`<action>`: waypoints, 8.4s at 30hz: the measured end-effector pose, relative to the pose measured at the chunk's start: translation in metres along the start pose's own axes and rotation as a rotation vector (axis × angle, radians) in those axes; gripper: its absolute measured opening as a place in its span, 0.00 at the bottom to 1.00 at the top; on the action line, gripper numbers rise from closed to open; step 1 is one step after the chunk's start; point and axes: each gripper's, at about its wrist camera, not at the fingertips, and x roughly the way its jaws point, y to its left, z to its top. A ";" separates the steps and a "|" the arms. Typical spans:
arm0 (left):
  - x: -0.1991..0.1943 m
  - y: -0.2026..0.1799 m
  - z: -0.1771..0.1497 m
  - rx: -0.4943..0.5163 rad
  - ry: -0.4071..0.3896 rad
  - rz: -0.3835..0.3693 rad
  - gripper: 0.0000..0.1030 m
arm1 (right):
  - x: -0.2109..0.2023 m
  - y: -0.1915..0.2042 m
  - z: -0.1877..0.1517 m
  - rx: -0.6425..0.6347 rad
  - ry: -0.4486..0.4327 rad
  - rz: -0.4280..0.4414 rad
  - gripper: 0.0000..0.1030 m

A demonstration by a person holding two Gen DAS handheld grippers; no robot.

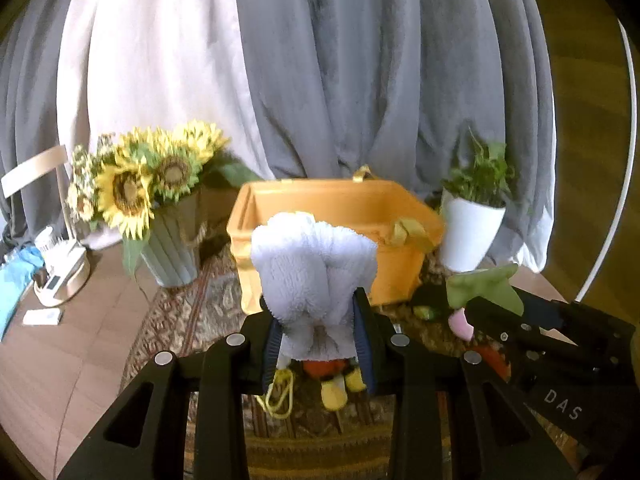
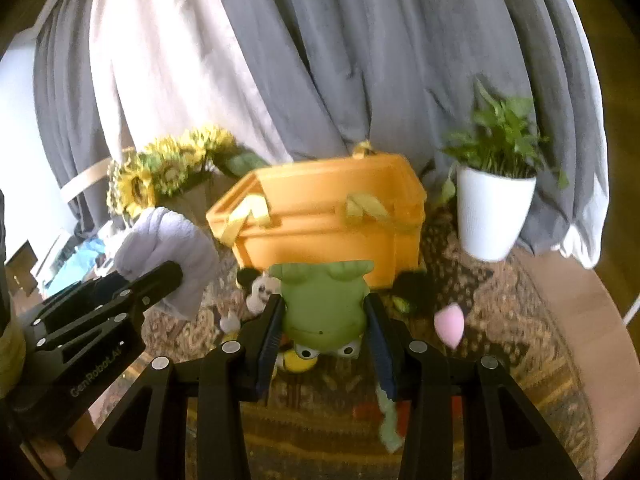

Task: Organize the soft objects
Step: 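Carry the wristband and frog into the orange crate with both tools, then open both tools to drop the items and withdraw from the crate, then grasp the yellow cord with the left tool while the right tool grasps the red fluffy ball, then lift the cord and red ball and carry both over the orange crate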

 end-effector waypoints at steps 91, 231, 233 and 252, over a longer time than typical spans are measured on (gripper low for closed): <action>0.089 0.011 0.090 -0.003 0.081 0.108 0.89 | 0.097 -0.033 0.132 -0.001 0.041 -0.044 0.71; 0.007 0.009 -0.021 -0.021 0.041 0.081 0.35 | 0.002 -0.023 -0.012 0.085 -0.029 -0.178 0.44; 0.005 0.009 -0.012 -0.027 0.017 0.078 0.35 | -0.002 -0.021 -0.005 0.075 -0.046 -0.177 0.44; 0.001 0.005 0.051 -0.006 -0.151 0.103 0.35 | -0.008 -0.016 0.066 0.055 -0.186 -0.109 0.44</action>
